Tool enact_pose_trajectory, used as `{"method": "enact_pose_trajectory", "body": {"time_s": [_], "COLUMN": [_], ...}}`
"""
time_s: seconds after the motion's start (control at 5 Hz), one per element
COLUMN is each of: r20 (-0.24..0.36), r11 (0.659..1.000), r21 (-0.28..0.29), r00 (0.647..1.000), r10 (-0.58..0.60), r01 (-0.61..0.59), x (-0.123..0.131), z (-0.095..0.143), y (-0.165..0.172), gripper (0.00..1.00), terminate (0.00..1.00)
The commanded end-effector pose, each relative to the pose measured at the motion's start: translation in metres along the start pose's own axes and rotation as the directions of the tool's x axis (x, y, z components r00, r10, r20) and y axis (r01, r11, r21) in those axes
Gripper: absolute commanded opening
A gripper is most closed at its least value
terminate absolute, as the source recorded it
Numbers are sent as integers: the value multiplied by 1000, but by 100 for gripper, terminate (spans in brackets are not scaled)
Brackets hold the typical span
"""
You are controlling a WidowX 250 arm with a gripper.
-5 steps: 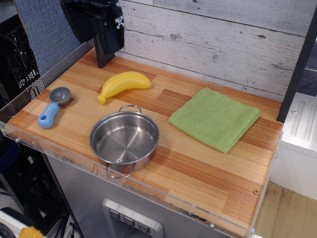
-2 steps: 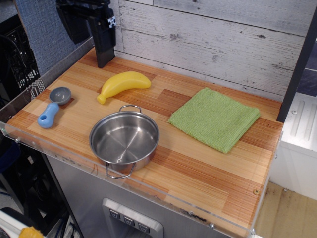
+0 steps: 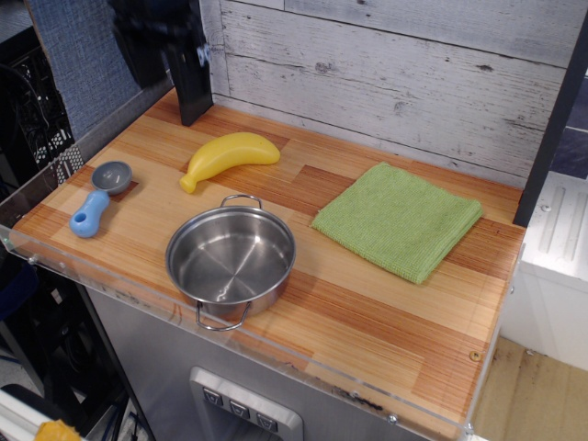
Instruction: Place the banana on top of the green towel
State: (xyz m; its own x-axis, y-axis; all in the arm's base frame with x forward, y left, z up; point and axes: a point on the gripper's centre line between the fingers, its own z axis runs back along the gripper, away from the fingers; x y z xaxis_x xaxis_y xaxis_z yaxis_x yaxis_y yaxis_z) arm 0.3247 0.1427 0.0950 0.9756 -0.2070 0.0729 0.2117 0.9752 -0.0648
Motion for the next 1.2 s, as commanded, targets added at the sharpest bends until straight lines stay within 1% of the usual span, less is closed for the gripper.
{"method": "enact_pose_trajectory", "body": {"time_s": [0.0,0.2,0.4,0.6,0.8,1.0], "r20": [29,45,37,0,-14,5], "r11": [994,982,980,978,979,979], "r21": [7,-28,-21,-31,-16,-8], "r00": [993,982,980,979,979,979], "r10": [-111,-184,-197,-205,-201,-205], "r01": [111,185,198,204,201,205], "x": [20,28,32,32,31,31], "z": [-25,-45,-57,-81,-85,-76], "y": [-3,-6,-6,-6,-7,-13], "gripper": [100,100,100,100,0,0], "terminate": [0,0,0,0,0,0]}}
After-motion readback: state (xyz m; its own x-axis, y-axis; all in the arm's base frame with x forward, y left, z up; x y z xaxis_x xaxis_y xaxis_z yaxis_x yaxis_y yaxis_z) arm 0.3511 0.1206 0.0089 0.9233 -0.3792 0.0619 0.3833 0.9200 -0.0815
